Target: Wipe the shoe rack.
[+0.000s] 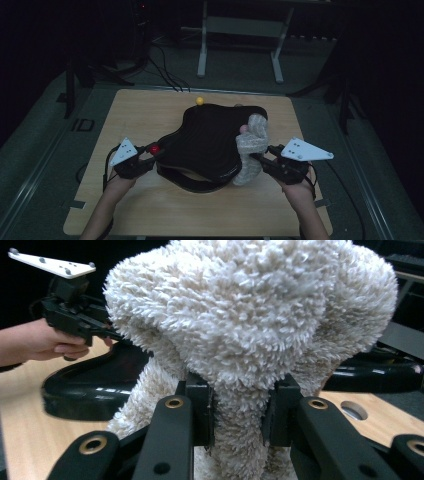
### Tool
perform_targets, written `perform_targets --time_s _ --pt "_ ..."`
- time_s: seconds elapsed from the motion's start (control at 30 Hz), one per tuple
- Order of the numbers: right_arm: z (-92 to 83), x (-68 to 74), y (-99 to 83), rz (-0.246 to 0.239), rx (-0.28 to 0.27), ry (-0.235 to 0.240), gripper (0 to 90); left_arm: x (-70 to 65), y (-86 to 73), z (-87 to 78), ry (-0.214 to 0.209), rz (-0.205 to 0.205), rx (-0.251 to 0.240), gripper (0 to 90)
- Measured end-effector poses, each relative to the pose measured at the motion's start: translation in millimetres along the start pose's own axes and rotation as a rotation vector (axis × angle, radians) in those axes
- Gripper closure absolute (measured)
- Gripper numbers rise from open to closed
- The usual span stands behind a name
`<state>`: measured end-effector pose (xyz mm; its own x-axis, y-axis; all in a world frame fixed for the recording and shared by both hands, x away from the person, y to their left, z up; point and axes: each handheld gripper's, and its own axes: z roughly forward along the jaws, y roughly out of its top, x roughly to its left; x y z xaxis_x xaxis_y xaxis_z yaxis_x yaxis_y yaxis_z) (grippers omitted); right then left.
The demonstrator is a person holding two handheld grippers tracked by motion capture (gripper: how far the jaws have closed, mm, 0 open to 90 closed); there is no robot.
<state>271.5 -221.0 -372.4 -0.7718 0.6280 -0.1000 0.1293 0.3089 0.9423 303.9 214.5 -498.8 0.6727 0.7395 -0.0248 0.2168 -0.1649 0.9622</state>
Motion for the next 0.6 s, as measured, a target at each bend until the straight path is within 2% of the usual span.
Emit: perform_targets --time_s 0.1,0.2,0.23,0.37,0.43,0.6 --pt "8.7 -4.6 -8.9 0.021 0.009 -0.01 71.2 -0.2 -0.2 0.2 0.001 -0.003 -0.001 58.6" --pt "12.9 -13.5 -18.7 0.072 0.03 0.006 71.3 -0.6 -0.1 0.0 0.003 -0.002 0.001 58.6" --pt "14.1 -15.2 -21.3 0.072 0.049 0.0 71.3 -0.7 0.0 0.1 0.004 0.0 0.002 58.6" --pt "10.7 -14.4 -22.9 0.06 0.067 -0.013 71.2 -0.9 0.0 0.0 0.005 0.001 0.002 58.6" --pt "4.9 -11.7 -19.7 0.051 0.059 -0.018 71.0 -1.1 0.3 0.0 0.006 0.002 0.004 58.5" --pt "-21.4 4.9 -3.0 0.018 -0.027 0.005 71.0 -1.2 0.3 0.0 0.006 0.001 0.003 58.5"
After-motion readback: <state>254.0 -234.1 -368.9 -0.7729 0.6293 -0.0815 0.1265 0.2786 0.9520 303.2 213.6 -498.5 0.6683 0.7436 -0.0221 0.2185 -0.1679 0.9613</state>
